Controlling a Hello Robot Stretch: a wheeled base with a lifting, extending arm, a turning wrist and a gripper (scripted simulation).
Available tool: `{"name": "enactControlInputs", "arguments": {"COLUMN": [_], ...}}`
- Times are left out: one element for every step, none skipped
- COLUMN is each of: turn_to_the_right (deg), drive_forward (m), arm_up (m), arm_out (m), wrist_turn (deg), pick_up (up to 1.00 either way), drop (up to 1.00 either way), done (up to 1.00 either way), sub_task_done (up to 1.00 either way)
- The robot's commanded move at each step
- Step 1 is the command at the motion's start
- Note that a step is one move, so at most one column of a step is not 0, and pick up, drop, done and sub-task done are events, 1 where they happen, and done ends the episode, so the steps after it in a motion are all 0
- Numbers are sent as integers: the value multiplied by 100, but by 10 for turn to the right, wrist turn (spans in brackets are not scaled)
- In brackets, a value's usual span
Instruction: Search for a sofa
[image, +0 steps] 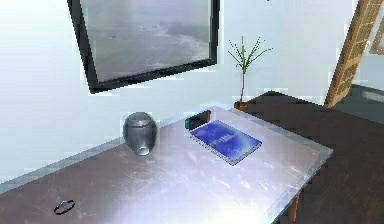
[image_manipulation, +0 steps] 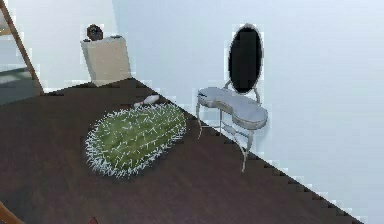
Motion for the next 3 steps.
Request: {"name": "enactControlInputs", "arguments": {"turn_to_the_right": [-450, -450, -450], "drive_forward": [0, 0, 0], "arm_up": [0, 0, 0], "arm_out": [0, 0, 0], "wrist_turn": [0, 0, 0], "pick_up": [0, 0, 0], "drop": [0, 0, 0], "done": [0, 0, 0], "sub_task_done": [0, 0, 0]}}
